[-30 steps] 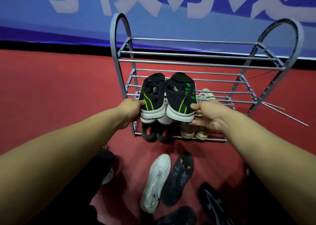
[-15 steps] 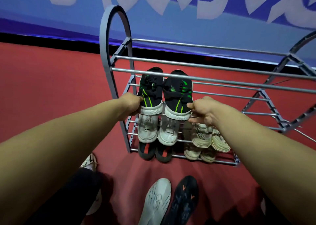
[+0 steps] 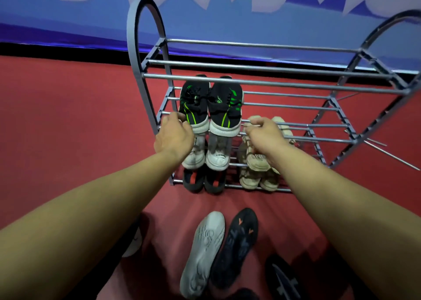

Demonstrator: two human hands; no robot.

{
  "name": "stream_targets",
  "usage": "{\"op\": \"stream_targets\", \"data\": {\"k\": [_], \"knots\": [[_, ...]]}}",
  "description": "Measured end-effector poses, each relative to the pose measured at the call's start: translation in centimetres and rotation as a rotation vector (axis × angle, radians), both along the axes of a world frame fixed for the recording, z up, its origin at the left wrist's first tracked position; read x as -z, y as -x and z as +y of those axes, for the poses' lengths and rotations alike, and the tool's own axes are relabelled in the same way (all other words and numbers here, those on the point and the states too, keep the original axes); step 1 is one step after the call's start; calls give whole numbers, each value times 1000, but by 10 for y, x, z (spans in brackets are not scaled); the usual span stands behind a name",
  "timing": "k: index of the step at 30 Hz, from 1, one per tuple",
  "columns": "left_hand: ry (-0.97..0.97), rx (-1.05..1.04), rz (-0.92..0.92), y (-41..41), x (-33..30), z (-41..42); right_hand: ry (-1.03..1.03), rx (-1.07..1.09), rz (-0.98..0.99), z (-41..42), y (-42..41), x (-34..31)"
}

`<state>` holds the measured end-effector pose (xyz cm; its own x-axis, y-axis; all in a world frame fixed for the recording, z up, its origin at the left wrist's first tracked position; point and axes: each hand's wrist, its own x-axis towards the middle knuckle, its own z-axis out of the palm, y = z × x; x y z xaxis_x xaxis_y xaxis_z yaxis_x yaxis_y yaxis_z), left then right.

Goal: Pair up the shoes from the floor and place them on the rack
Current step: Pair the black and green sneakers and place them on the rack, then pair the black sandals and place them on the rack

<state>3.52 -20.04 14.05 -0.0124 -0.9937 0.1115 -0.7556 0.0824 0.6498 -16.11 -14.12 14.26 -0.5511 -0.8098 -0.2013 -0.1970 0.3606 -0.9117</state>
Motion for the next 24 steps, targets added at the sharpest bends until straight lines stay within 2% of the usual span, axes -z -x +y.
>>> {"op": "stream_targets", "data": {"k": [2,6,9,12,15,20,23,24], "knots": [[-22,73,81,8,16,28,-18,-34,-34,28,-6,10],[-247,136,200,28,55,71,-129,-109,-93,102,-15,49],[-321,166,200,39,88,104,-220,-103,-141,154,-16,92],[-401,315,185,49,112,132,-215,-129,-179,183,-10,120],[-457,397,212,53,138,149,-219,-204,-129,197,1,134],[-565,644,45,37,179,192,-385,-400,38,240,13,187],[-679,756,-100,26,206,213,-640,-676,219,270,13,218],[-688,754,-163,23,211,220,-706,-707,265,274,15,226]]}}
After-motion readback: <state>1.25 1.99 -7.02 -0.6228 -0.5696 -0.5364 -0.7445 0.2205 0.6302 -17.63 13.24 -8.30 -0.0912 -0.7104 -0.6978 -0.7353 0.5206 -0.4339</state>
